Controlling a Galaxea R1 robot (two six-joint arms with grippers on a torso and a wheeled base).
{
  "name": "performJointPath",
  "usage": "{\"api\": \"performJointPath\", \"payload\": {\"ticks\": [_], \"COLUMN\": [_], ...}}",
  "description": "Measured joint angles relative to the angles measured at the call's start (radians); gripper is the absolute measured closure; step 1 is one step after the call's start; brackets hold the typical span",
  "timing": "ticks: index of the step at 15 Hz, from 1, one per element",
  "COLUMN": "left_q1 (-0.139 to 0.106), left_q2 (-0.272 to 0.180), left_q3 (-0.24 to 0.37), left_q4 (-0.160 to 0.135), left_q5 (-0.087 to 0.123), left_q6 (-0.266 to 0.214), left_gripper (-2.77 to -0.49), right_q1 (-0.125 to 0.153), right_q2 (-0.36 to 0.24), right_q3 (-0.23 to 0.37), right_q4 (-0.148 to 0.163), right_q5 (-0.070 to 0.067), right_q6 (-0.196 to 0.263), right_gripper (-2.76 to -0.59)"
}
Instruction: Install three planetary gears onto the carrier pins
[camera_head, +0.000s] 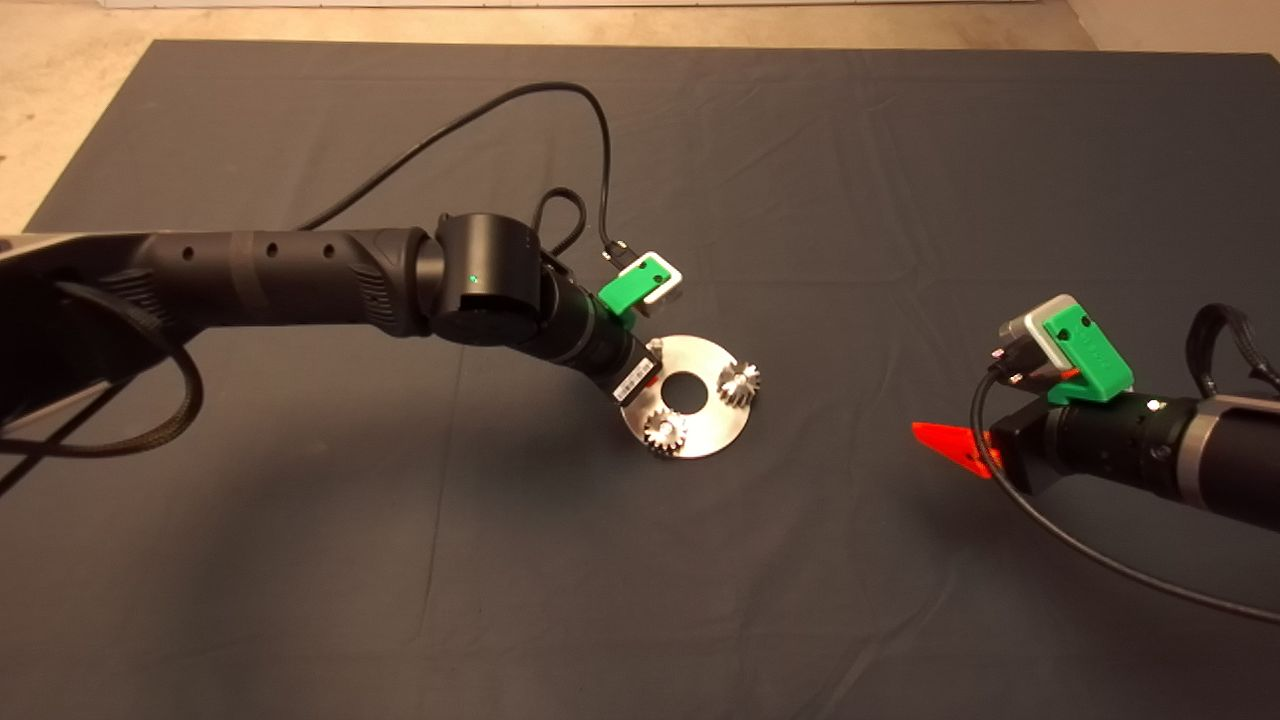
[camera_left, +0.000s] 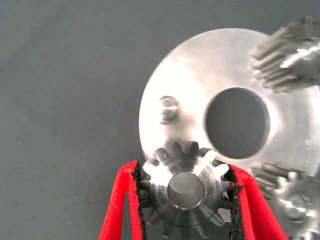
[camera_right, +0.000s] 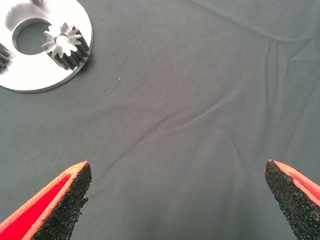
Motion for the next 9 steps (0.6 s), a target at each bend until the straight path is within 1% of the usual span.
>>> {"api": "performJointPath", "payload": {"ticks": [3,4,7,9], "left_q1": [-0.037,-0.041,-0.041,-0.041], "left_q2": [-0.008,-0.008,0.003,0.009], "left_q3": [-0.017,-0.019,-0.025,-0.028], "left_q4": [0.000,0.001,-0.002,-0.002], "left_q5": [0.005,0.006,0.004,0.005], "left_q6": [-0.002,-0.002,-0.002,-0.002], "left_gripper": [-0.64,-0.64,-0.64,-0.64], "right_q1": [0.000,0.000,0.000,0.000], "right_q2": [0.001,0.000,0.000,0.000], "right_q3": [0.000,0.000,0.000,0.000], "right_q4": [0.000,0.001,0.002,0.002], "right_q5": [-0.001,-0.001,-0.005,-0.015], "right_q6": [-0.015,-0.016,-0.017,-0.017], "right_gripper": [-2.60,-2.60,-2.60,-2.60]}}
